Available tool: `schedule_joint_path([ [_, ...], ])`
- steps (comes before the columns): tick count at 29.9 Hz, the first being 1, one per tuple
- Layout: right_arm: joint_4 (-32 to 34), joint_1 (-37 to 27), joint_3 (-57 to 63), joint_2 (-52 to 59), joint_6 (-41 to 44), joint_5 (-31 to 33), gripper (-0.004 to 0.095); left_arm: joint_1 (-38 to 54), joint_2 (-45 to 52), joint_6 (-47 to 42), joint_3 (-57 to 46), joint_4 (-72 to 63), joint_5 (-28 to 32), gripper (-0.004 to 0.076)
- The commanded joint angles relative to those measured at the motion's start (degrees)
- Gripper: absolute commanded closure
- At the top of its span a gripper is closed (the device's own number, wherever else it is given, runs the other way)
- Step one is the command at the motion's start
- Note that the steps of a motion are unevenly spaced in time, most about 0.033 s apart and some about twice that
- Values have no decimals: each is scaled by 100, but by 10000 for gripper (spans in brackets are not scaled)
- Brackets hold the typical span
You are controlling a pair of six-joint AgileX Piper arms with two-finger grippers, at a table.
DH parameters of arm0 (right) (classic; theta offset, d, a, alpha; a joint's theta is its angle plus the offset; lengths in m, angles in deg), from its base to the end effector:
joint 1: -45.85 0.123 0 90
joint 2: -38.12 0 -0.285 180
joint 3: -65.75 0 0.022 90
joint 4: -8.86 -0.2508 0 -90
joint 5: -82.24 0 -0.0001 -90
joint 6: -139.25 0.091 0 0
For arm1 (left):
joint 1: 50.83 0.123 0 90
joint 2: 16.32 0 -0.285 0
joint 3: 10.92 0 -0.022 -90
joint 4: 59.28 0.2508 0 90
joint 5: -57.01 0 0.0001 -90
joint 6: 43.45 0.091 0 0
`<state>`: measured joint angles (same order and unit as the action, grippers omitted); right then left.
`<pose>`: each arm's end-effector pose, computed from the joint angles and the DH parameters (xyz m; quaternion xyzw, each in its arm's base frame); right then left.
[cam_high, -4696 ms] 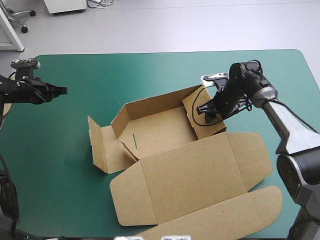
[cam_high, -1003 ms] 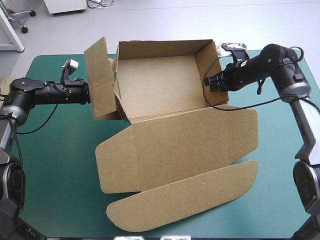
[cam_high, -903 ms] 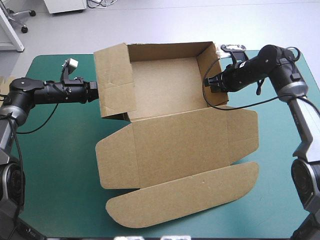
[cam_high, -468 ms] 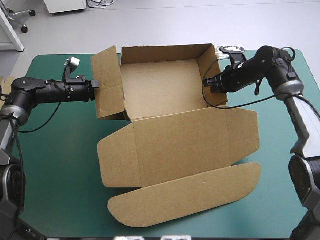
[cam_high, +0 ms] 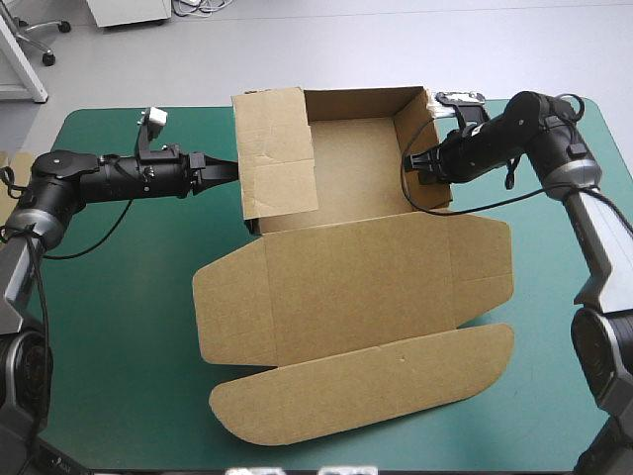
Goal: Fold the box
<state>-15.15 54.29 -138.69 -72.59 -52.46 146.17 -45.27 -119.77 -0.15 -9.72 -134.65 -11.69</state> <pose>0.3851 0.0908 0.3559 -0.1257 0.9377 0.1968 0.2572 0.3500 -0.0484 0.3405 0.0882 0.8036 -0.5071 0.2989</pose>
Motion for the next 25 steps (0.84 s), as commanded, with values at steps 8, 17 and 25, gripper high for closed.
schedule_joint_path([
  [8, -275, -1, -153, 287, 13, -173, 934, -39, 525, -2, 176, -787, -561, 575],
  [17, -227, 98, -153, 283, 38, -153, 933, -39, 577, -107, 176, -816, -561, 263],
  [25, 42, 407, -153, 170, 299, -274, 934, -203, 577, -302, 176, -740, -550, 262],
])
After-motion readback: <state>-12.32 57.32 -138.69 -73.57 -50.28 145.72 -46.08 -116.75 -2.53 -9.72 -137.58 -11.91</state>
